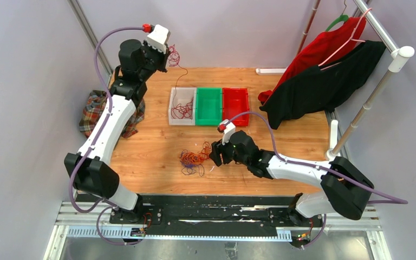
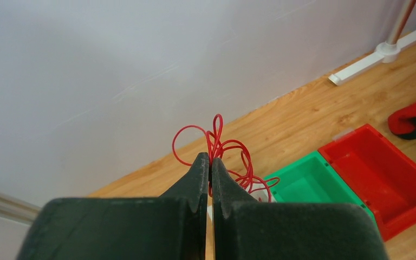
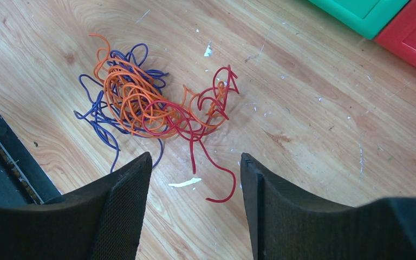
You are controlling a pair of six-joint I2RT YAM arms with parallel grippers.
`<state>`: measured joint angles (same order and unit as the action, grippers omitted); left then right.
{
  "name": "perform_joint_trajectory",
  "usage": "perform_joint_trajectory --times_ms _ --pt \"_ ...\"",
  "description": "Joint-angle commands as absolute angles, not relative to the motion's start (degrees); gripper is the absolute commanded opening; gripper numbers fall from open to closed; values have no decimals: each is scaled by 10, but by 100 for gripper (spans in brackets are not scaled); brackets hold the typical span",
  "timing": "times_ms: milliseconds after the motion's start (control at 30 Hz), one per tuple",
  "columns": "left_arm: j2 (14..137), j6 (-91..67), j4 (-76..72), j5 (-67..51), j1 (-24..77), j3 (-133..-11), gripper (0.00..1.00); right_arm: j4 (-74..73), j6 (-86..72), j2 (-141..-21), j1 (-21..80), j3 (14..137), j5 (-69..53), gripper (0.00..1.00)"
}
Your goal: Untangle the cables
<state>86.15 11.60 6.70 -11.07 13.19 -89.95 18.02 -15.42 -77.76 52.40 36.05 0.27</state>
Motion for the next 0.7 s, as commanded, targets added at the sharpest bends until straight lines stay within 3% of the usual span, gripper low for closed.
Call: perform_joint_trajectory --times_ms 0,667 --pt "875 151 17 -94 152 -921 0 168 -153 -772 529 361 16 61" --pt "983 269 153 2 206 -872 0 121 -132 -733 521 366 46 61"
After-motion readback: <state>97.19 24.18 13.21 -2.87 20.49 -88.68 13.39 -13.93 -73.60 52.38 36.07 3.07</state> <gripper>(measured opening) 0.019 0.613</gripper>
